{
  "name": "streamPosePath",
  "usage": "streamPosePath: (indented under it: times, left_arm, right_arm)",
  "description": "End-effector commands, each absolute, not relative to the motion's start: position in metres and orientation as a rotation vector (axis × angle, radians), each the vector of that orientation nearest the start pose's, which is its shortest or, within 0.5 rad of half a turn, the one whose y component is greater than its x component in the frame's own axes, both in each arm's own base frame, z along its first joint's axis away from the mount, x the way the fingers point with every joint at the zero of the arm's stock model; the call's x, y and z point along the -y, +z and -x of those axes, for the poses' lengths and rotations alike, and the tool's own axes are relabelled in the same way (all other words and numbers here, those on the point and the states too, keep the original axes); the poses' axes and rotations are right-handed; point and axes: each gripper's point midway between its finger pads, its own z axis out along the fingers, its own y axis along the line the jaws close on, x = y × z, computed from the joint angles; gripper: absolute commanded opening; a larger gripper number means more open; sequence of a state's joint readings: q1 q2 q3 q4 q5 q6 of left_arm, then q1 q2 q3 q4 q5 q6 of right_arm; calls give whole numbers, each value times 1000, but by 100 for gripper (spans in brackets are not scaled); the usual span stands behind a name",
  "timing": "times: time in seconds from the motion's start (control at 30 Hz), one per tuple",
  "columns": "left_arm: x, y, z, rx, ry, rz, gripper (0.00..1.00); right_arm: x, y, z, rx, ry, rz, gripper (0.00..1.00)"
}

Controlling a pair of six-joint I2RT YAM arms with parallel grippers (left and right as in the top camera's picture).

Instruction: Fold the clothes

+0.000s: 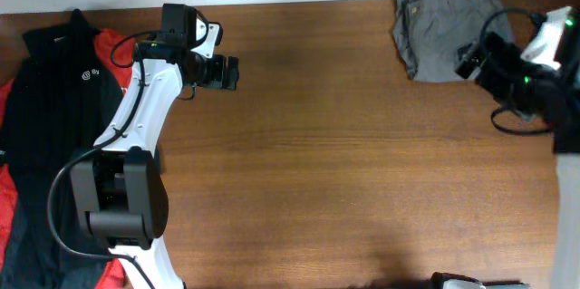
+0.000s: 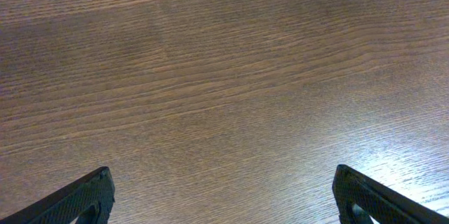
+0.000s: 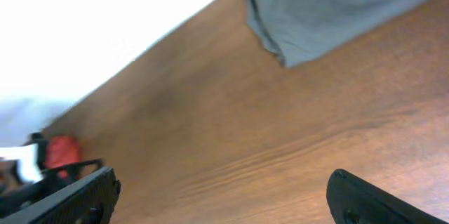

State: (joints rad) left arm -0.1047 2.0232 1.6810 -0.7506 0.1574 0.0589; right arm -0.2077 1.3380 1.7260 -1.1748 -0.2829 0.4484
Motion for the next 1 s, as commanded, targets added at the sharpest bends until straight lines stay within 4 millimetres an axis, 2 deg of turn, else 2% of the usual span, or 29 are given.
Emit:
streamPosePath:
  times: [0.0, 0.07, 0.17, 0.27, 0.3, 0.37, 0.47, 0.6, 0.73, 0.9, 0.97]
  left_arm:
    - [81, 115, -495, -2629, -224, -276, 99]
    - [81, 115, -495, -2629, -224, -276, 99]
    - [81, 115, -495, -2629, -224, -276, 99]
    - [81, 115, -495, -2629, -224, -276, 99]
    - [81, 115, -495, -2629, -224, -276, 99]
    - [81, 115, -495, -2629, -224, -276, 99]
    - [81, 115, -495, -2629, -224, -276, 99]
    - [81, 115, -495, -2629, -224, -276, 99]
    - [81, 115, -495, -2629, -224, -276, 99]
    - [81, 115, -495, -2629, -224, -275, 99]
    - [81, 115, -495, -2629, -225, -275, 99]
  right_arm:
    - [10, 358, -319, -2285, 480, -561, 99]
    - [11, 346, -303, -2354, 447, -589, 99]
    - [26, 339, -296, -2388, 307, -570, 99]
    - [28, 356, -301, -2317, 219, -434, 99]
    - [25, 370, -306, -2235, 193, -358, 99]
    - [16, 386, -306, -2131, 163, -216, 99]
    - [1, 384, -293, -2039, 122, -50, 99]
    - [-15, 352, -263, -1917, 89, 95, 99]
    - [-16, 294, -242, -1842, 84, 100, 99]
    - [-17, 240, -236, -1777, 82, 106, 99]
    - [-18, 227, -237, -1745, 84, 109, 99]
